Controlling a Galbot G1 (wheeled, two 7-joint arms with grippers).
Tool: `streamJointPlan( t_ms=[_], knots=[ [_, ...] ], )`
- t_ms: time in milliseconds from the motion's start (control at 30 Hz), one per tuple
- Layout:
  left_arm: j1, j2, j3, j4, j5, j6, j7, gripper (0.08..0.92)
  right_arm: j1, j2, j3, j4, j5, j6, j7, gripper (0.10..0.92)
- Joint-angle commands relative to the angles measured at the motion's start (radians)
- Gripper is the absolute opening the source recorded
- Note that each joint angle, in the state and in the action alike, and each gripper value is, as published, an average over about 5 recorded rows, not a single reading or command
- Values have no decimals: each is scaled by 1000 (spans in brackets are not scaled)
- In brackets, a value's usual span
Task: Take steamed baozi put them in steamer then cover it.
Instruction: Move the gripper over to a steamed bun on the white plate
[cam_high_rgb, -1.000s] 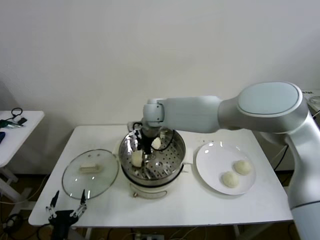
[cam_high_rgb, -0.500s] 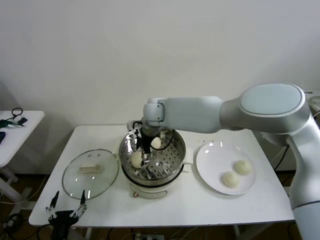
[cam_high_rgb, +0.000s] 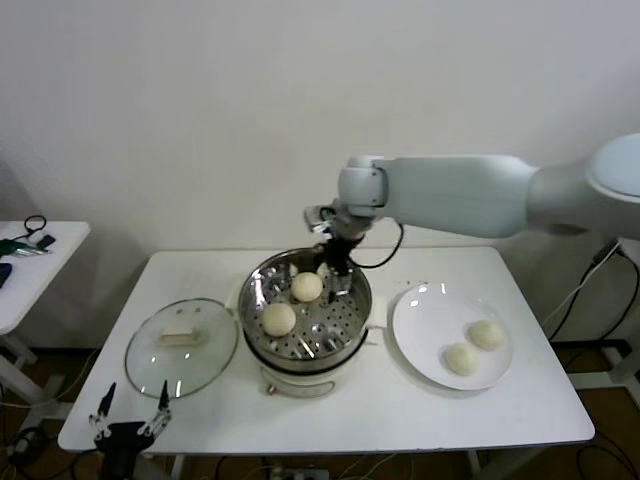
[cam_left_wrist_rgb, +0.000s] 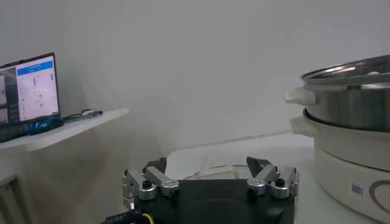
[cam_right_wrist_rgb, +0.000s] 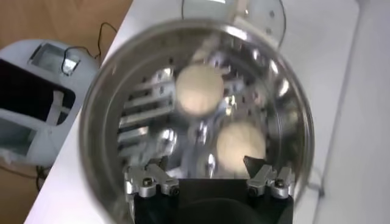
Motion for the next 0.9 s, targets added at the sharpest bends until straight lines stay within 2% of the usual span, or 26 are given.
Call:
streamJointPlan(
  t_ms=[33,233,433,900],
  knots=[
    [3,-2,-4,-3,1,2,1,823,38,-272,-4,152,-137,8,-39,823],
    [12,0,-25,-9,-5,5,0,823,-47,-435,10,194,-277,21,-49,823],
    [20,-11,-30,-27,1,13,1,823,-190,-523,55,169,-419,33,-58,823],
    [41,-21,-36,-47,3,15,-1,823,-529,-560,277,41,-605,47,-62,823]
  ],
)
